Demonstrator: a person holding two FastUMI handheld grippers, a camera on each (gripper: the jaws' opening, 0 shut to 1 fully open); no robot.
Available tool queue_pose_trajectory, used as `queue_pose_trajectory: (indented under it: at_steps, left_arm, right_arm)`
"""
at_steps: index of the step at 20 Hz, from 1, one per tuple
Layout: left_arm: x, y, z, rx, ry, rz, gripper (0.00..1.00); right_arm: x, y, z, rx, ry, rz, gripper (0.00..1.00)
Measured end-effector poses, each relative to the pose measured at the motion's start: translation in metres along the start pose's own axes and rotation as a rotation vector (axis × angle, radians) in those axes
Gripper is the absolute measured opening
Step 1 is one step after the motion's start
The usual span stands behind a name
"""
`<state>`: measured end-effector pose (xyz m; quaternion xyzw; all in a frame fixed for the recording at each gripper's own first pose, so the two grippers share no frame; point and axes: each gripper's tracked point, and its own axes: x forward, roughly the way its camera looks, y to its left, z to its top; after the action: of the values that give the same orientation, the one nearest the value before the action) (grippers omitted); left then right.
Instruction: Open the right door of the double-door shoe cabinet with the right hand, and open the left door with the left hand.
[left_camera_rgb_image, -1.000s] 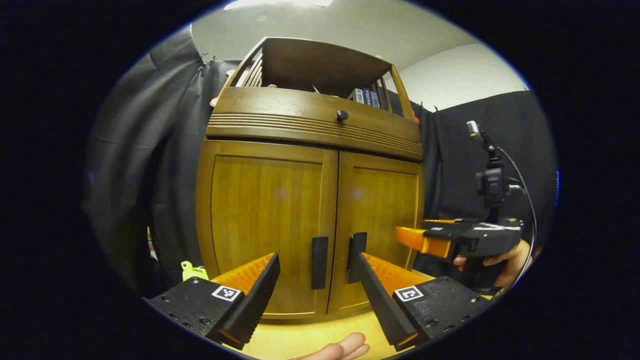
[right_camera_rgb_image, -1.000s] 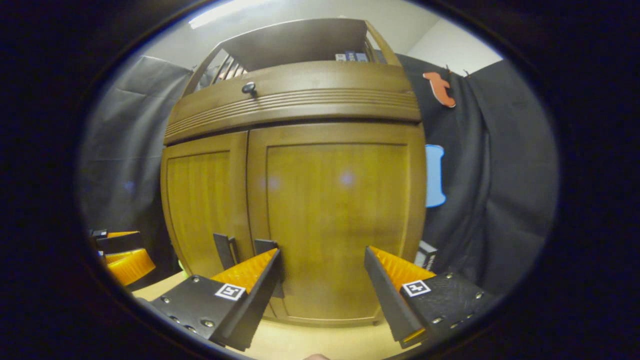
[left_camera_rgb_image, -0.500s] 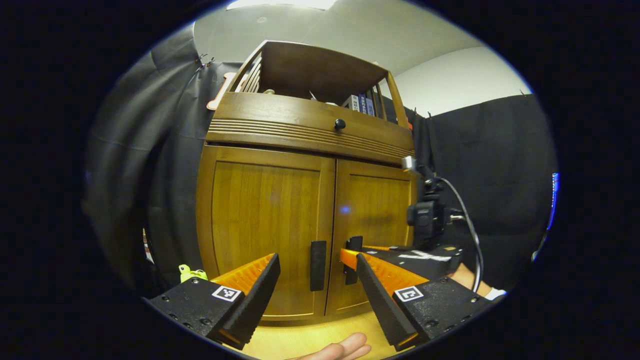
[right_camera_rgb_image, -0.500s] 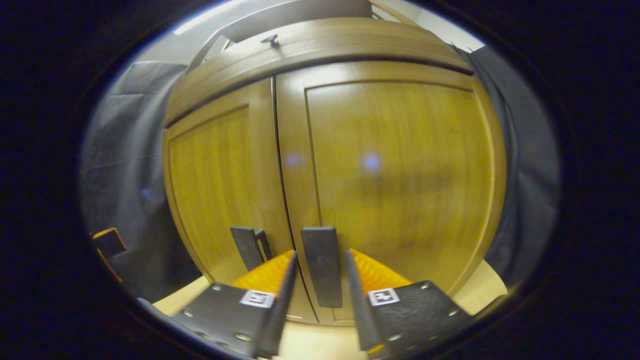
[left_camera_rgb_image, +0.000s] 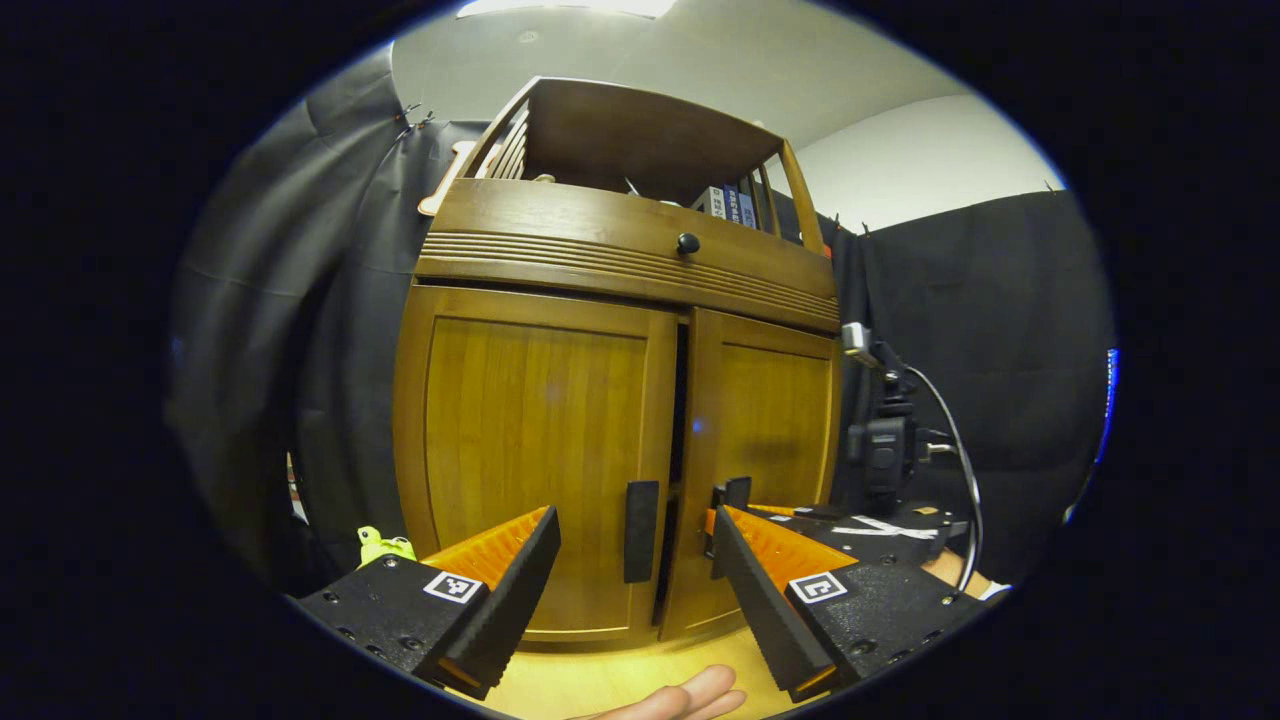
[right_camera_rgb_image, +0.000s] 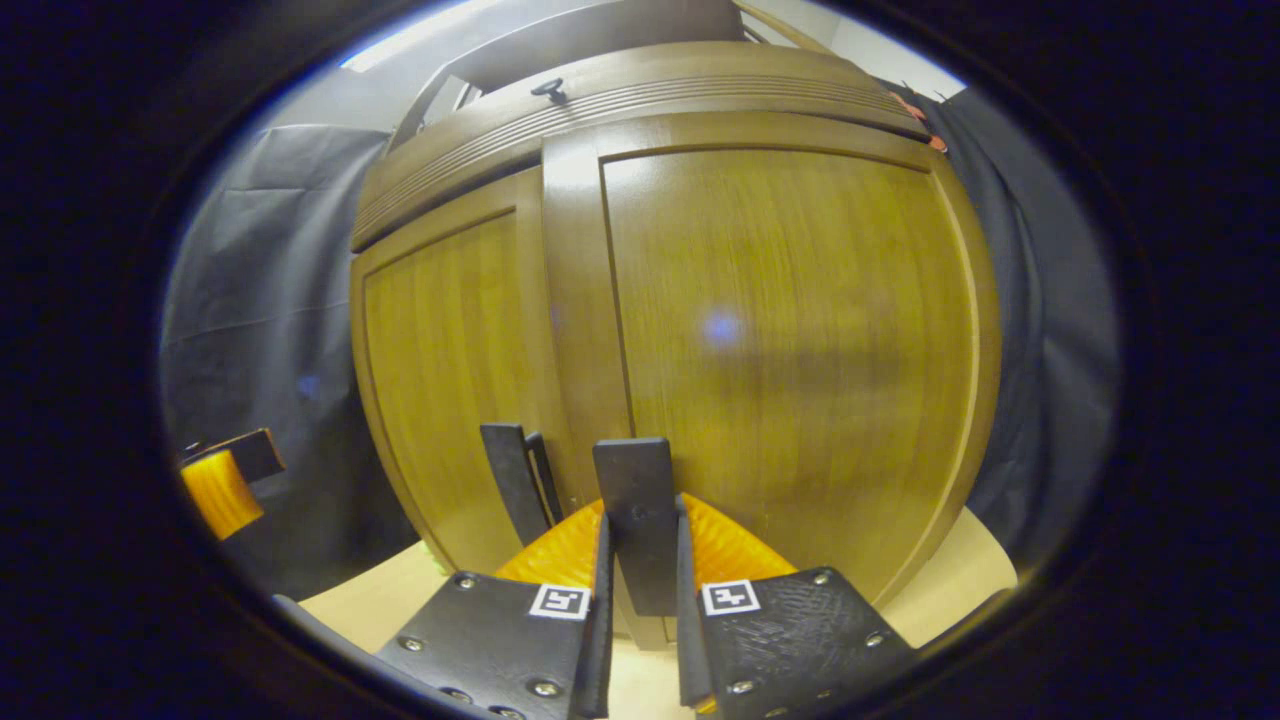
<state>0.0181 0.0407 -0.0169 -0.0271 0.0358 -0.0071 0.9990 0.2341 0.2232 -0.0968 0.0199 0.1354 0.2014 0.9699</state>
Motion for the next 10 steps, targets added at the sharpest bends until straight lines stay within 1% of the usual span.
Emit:
queue_pose_trajectory:
  at_steps: [1, 2, 3, 4, 8, 9, 10]
  left_arm:
    - [0.001, 0.002, 0.0, 0.0, -0.001, 0.006, 0.96]
    - [0.003, 0.005, 0.0, 0.0, -0.001, 0.015, 0.96]
    - [0.004, 0.008, 0.0, 0.0, -0.001, 0.025, 0.92]
    - [0.004, 0.012, 0.001, -0.003, -0.002, 0.033, 0.92]
    - [0.009, 0.021, -0.002, -0.024, 0.007, 0.062, 0.92]
    - [0.011, 0.027, -0.003, -0.03, 0.011, 0.072, 0.95]
    - [0.014, 0.033, -0.004, -0.034, 0.017, 0.082, 0.92]
  right_arm:
    - [-0.001, -0.004, 0.005, 0.004, 0.003, 0.002, 0.27]
    - [-0.003, -0.008, 0.01, 0.0, 0.002, 0.001, 0.26]
    - [0.001, -0.004, 0.004, -0.011, 0.001, -0.002, 0.26]
    - [0.003, 0.001, 0.0, -0.023, 0.003, -0.003, 0.26]
    - [0.011, 0.005, -0.01, -0.015, 0.006, 0.019, 0.26]
    - [0.009, 0.005, -0.008, -0.012, 0.007, 0.025, 0.26]
    - [0.01, 0.004, -0.006, -0.013, 0.006, 0.028, 0.27]
